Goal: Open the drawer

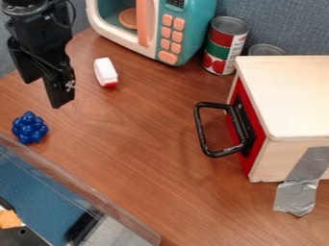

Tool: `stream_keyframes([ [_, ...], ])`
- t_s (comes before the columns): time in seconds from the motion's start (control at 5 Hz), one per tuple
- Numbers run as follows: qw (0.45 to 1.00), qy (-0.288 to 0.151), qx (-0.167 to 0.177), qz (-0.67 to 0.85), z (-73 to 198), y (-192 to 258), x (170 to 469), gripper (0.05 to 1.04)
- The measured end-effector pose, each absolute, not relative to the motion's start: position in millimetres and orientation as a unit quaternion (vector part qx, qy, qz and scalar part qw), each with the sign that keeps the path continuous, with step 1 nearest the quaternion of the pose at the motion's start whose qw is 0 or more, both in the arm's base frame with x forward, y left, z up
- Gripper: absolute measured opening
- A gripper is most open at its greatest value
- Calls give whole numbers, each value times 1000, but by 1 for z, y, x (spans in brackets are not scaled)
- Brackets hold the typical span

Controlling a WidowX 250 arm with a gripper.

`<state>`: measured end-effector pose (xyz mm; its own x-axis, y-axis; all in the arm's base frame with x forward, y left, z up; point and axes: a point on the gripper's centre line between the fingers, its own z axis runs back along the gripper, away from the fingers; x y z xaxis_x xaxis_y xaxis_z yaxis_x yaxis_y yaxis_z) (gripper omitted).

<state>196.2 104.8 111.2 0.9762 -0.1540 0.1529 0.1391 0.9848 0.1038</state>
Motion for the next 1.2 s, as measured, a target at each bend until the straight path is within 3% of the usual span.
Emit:
stream_keyframes([
  [0.2, 994, -74, 37, -68, 106, 102, 194, 999],
  [0.6, 991, -114, -66, 15, 92, 48, 216, 999],
  [1.0, 970, -163, -139, 114, 81, 5, 245, 999],
  [1.2, 965, -170, -151, 132, 74, -16, 257, 1000],
])
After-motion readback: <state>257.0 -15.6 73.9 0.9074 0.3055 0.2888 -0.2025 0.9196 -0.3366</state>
